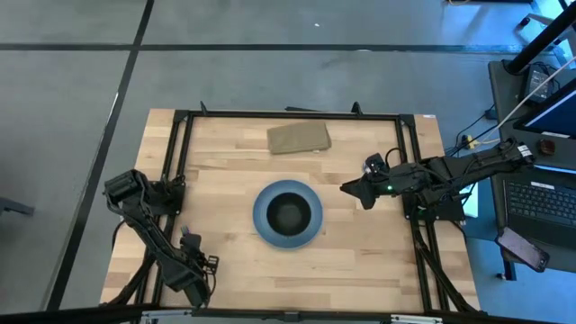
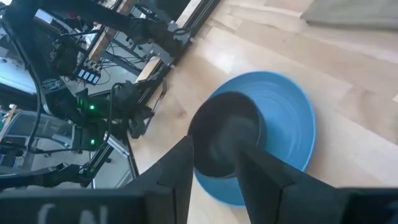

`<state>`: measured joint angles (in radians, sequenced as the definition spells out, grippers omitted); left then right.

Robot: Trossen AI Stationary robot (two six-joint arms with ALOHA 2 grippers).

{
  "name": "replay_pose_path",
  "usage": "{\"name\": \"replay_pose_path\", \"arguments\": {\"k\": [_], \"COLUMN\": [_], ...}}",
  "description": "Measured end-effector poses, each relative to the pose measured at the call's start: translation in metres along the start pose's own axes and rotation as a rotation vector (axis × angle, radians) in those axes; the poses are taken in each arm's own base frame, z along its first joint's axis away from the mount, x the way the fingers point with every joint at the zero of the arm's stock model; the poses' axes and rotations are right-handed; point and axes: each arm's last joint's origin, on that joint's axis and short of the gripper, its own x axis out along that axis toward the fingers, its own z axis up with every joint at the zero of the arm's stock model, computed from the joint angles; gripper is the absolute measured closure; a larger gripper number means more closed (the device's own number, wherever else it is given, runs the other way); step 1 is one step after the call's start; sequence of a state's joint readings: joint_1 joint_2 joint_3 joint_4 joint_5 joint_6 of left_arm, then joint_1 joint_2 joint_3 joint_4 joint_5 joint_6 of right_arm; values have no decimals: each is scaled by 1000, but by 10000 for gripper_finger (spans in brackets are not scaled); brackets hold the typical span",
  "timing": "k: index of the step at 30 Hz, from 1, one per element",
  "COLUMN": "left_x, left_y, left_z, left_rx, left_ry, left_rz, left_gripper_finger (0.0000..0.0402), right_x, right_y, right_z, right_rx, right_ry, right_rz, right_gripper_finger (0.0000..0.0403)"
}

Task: Set table place
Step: Move the blue fork to the left of the blue plate

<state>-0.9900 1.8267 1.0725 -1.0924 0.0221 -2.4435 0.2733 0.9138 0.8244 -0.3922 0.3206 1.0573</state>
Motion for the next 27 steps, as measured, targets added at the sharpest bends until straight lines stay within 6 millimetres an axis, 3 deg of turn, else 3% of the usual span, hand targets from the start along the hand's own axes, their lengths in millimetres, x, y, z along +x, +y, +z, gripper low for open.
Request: {"name": "replay_pose_path", "arguments": {"k": [10, 20, 27], "left_x": [7, -13, -14], "left_y": [0, 7, 11], "left_z": [5, 20, 23], "left_rx": [-10, -9, -7], "left_ry": [16, 33, 25], "left_rz": [19, -18, 17], "left_gripper_finger": [328, 335, 320], "right_x": [1, 1, 1], "right_y": [-2, -2, -2], "right_z": [2, 2, 2], "right_rx": [0, -5, -10], "right_ry": [-10, -10, -9], "right_rz": [-10, -10, -10], "right_gripper_finger": [285, 285, 285]}}
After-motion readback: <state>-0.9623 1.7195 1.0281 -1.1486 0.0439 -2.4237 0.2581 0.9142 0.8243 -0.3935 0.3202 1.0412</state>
